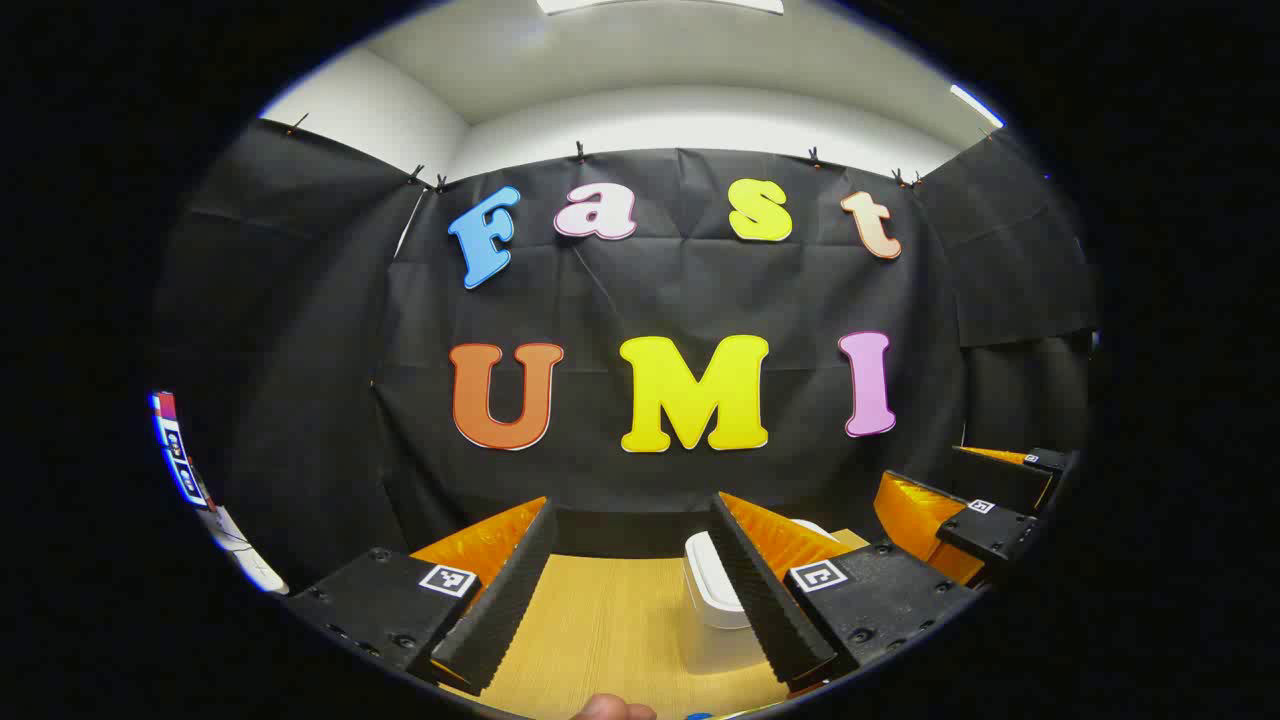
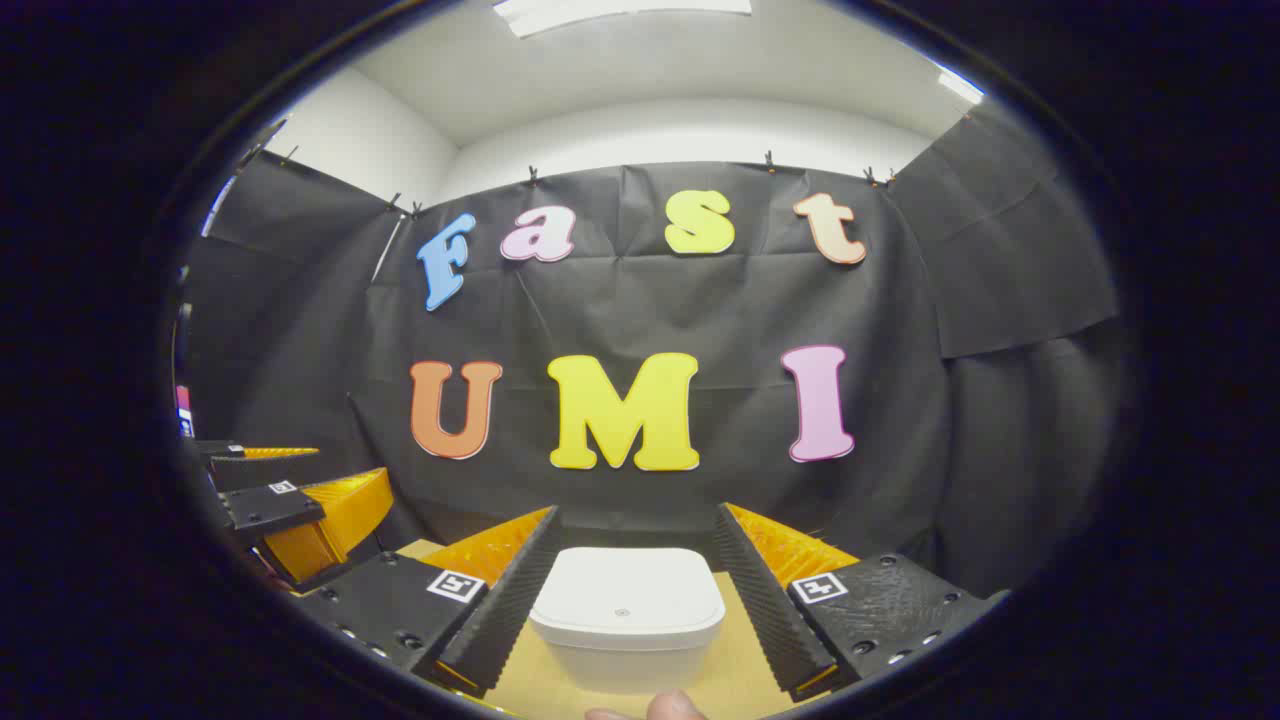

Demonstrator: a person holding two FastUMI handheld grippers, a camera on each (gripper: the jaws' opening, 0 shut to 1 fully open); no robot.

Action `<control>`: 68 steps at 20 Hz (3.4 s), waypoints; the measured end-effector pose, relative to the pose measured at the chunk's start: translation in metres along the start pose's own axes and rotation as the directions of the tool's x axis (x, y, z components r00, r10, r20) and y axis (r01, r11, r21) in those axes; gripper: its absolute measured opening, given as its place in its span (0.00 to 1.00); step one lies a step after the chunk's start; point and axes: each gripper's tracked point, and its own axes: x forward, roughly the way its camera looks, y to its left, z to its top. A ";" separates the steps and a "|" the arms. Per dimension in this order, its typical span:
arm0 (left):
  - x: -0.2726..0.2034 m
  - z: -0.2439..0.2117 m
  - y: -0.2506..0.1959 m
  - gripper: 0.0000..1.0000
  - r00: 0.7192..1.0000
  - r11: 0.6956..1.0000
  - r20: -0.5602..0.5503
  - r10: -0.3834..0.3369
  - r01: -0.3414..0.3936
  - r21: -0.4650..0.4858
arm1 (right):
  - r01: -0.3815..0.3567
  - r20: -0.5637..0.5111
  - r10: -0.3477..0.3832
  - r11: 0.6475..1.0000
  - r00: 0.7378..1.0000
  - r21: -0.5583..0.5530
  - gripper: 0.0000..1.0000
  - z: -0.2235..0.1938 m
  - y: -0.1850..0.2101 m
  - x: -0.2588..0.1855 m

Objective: Press the lid of the desktop garbage bin to open it, pick up the crumpled paper on the desktop and throw it into the bin, then pick up the pop can on the desktop and drop it into the bin, and finally close the garbage bin lid.

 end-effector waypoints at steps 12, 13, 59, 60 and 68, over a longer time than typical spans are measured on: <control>-0.018 -0.009 0.015 0.98 1.000 0.999 -0.019 0.021 -0.022 -0.035 | -0.004 -0.037 0.004 1.000 0.999 0.006 0.95 -0.007 0.004 -0.018; -0.018 -0.010 0.015 0.98 1.000 0.999 -0.020 0.019 -0.019 -0.034 | 0.002 -0.038 -0.001 1.000 0.999 0.011 0.97 -0.008 0.002 -0.020; -0.014 -0.026 0.014 0.98 0.995 0.996 -0.047 0.087 -0.086 0.026 | -0.014 -0.388 0.001 0.999 0.922 -0.030 0.02 -0.133 -0.034 0.084; -0.015 -0.027 0.014 0.98 0.995 0.996 -0.047 0.091 -0.090 0.028 | -0.026 -0.397 0.013 0.999 0.918 -0.027 0.06 -0.136 -0.030 0.086; -0.012 -0.032 0.025 0.98 0.991 0.991 -0.051 0.127 -0.125 0.043 | -0.009 -0.447 0.010 1.000 0.895 0.004 0.00 -0.169 -0.037 0.097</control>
